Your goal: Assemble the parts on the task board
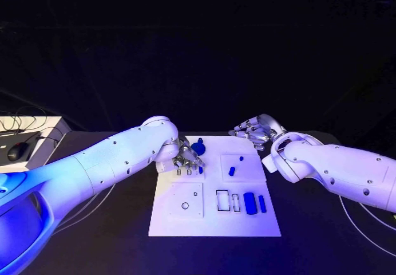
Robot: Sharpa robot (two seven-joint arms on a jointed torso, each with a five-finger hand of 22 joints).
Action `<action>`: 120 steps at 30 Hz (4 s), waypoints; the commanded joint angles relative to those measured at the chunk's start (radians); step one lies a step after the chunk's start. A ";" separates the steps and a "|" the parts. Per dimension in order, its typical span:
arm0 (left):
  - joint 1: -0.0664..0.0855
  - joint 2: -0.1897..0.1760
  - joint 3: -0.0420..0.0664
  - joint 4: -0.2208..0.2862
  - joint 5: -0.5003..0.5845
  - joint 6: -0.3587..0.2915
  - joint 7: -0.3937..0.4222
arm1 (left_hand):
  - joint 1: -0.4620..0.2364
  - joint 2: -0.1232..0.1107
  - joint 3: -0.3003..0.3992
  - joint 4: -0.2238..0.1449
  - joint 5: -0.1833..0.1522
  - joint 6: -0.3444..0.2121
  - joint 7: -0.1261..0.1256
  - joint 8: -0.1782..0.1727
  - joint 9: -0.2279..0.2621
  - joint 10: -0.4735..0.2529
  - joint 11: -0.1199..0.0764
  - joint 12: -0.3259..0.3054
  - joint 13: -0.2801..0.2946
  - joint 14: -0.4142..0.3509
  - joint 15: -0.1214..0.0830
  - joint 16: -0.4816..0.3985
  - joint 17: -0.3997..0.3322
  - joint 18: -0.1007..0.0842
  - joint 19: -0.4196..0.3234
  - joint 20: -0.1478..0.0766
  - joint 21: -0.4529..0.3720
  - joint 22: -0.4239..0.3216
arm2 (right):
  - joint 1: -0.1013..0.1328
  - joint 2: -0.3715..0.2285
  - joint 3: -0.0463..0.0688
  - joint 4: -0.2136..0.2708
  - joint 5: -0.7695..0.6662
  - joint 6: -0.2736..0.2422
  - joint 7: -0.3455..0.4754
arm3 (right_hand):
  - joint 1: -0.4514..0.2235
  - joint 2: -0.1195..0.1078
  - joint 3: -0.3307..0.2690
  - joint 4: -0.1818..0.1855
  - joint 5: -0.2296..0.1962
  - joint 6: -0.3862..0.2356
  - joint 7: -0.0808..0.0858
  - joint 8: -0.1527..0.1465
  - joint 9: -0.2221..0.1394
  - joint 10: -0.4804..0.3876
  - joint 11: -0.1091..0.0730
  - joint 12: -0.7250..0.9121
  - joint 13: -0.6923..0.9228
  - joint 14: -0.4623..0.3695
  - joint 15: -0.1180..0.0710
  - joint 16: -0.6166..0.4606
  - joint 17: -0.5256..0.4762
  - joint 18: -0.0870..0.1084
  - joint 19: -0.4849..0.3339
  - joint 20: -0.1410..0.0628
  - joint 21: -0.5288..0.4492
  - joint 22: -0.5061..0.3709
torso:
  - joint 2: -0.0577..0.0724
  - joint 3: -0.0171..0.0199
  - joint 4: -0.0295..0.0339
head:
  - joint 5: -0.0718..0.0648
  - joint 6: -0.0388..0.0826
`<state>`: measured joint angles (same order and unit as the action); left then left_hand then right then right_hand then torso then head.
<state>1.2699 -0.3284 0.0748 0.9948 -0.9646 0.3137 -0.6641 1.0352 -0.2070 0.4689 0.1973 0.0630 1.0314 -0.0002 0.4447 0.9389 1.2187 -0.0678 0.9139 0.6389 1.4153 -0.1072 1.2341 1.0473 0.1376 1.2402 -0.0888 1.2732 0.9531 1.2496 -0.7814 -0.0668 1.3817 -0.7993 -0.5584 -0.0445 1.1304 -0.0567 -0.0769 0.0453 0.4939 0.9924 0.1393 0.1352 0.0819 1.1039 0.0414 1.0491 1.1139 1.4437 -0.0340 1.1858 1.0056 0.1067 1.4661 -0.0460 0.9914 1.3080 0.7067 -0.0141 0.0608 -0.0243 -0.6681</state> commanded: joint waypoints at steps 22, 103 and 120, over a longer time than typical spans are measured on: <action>0.000 0.010 0.000 0.003 0.012 0.008 0.007 | -0.007 -0.002 -0.013 0.016 -0.004 0.009 -0.001 -0.012 0.011 0.005 0.004 -0.010 0.011 0.003 0.000 0.002 -0.001 -0.014 0.007 0.001 -0.009 0.017 | -0.001 0.005 0.000 -0.002 -0.014 0.020 -0.006 | -0.009 0.002 0.000 -0.005 -0.003 -0.003 0.004 -0.006 0.001 -0.003 0.000 -0.001 0.001 -0.001 -0.003 0.000 -0.001 0.005 0.049 -0.004 -0.002 0.130 | 0.008 -0.0008 -0.0035 | -0.002 -0.009; -0.011 -0.015 -0.015 0.016 0.123 -0.040 0.066 | 0.090 0.103 0.120 -0.241 0.267 -0.009 0.012 -0.061 -0.009 0.008 0.006 -0.045 0.008 0.000 0.003 -0.014 0.002 -0.014 0.002 0.004 -0.053 0.059 | -0.015 0.011 0.000 -0.011 -0.013 0.032 -0.005 | -0.010 0.014 -0.005 -0.013 0.002 0.000 0.003 -0.007 0.001 -0.001 -0.001 -0.001 0.002 -0.002 -0.003 -0.002 -0.005 0.005 0.049 -0.005 -0.006 0.129 | 0.004 0.0020 0.0006 | 0.000 -0.024; -0.010 -0.148 -0.012 0.165 0.088 -0.142 0.066 | 0.116 0.094 0.045 -0.239 0.302 0.068 -0.015 -0.069 -0.002 0.069 -0.016 -0.052 0.017 0.005 -0.014 -0.009 0.001 -0.041 0.027 -0.029 -0.037 0.101 | -0.019 0.001 0.000 -0.019 -0.018 0.030 0.001 | -0.010 0.016 -0.005 -0.015 0.004 0.000 0.003 -0.008 0.001 -0.003 -0.001 -0.002 0.001 -0.002 -0.003 -0.003 -0.006 0.005 0.049 -0.005 -0.008 0.129 | -0.011 0.0048 0.0059 | 0.011 -0.036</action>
<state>1.2596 -0.4759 0.0615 1.1507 -0.8649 0.2149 -0.6110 1.1368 -0.1239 0.4264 0.0465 0.3651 1.0442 0.0331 0.3769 0.9350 1.2520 -0.0531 0.8625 0.6546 1.4211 -0.1125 1.2305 1.0488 0.1063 1.2688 -0.1109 1.2315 1.0532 1.2316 -0.7796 -0.0672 1.3623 -0.8047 -0.5374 -0.0543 1.1225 -0.0487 -0.0810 0.0355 0.4938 0.9923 0.1363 0.1313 0.0824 1.1040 0.0416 1.0491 1.1151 1.4436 -0.0340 1.1858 1.0006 0.1067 1.4661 -0.0460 0.9884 1.3081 0.6974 -0.0090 0.0668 -0.0134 -0.7023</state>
